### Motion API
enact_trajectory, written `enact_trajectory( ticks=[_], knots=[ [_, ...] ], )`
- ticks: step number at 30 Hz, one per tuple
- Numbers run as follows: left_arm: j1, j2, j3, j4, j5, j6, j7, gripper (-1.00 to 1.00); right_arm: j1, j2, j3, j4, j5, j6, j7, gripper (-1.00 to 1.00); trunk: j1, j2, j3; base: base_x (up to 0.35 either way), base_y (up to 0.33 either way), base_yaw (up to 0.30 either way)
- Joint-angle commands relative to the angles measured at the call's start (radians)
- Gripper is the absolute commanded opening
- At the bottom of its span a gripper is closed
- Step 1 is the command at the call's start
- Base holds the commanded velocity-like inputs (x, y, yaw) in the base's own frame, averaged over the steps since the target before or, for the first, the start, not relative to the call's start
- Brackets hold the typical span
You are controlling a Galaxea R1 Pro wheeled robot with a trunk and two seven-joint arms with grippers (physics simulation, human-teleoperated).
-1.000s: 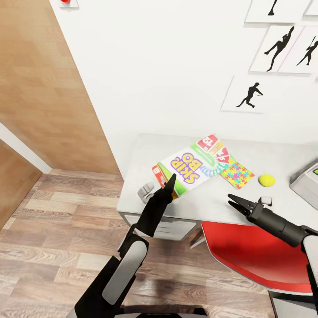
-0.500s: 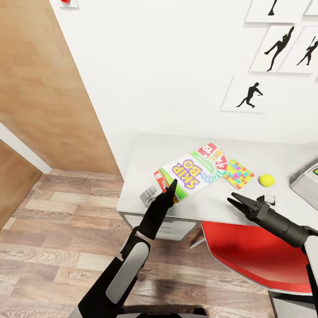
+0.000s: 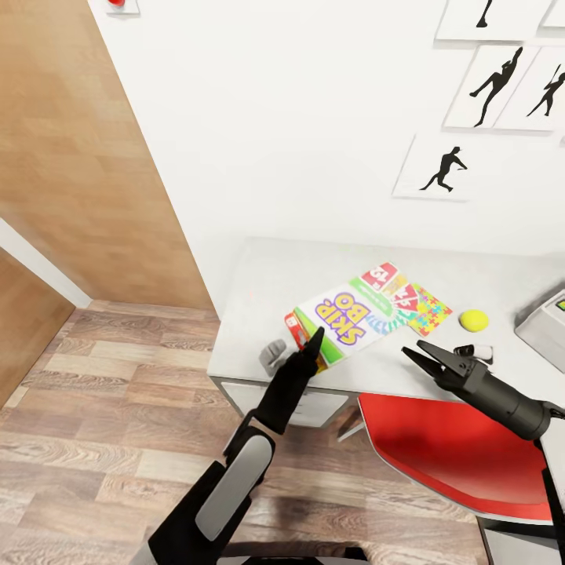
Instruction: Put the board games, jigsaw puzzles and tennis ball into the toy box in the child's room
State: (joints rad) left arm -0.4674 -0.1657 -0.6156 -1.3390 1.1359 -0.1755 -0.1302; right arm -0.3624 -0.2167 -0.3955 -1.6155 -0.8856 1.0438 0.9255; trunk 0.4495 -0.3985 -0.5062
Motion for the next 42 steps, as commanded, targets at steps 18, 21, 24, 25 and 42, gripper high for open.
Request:
enact_trajectory(
  ticks=[18, 21, 24, 25, 42],
  knots=[
    [-0.053, -0.007, -0.009, 0.004, 0.015, -0.047, -0.008, -1.00, -0.017, 0.100, 0.004, 0.000, 0.006, 0.003, 0.007, 1.00, 0.000, -0.002, -0.001, 0.000, 0.000, 0.000],
    [-0.057, -0.008, -0.010, 0.004, 0.015, -0.049, -0.008, -1.00, -0.034, 0.104, 0.004, 0.000, 0.007, 0.003, 0.005, 1.00, 0.000, -0.002, -0.001, 0.000, 0.000, 0.000],
    [-0.059, -0.008, -0.010, 0.004, 0.015, -0.050, -0.008, -1.00, -0.052, 0.120, 0.004, 0.000, 0.008, 0.003, 0.005, 1.00, 0.000, -0.002, -0.001, 0.000, 0.000, 0.000],
    [-0.059, -0.008, -0.010, 0.004, 0.015, -0.050, -0.008, -1.00, -0.053, 0.123, 0.004, 0.000, 0.008, 0.003, 0.004, 1.00, 0.000, -0.002, -0.001, 0.000, 0.000, 0.000],
    [-0.060, -0.009, -0.012, 0.002, 0.016, -0.050, -0.008, -1.00, -0.089, 0.209, 0.001, 0.000, 0.008, -0.110, -0.091, 1.00, 0.000, -0.002, -0.001, 0.000, 0.000, 0.000]
  ],
)
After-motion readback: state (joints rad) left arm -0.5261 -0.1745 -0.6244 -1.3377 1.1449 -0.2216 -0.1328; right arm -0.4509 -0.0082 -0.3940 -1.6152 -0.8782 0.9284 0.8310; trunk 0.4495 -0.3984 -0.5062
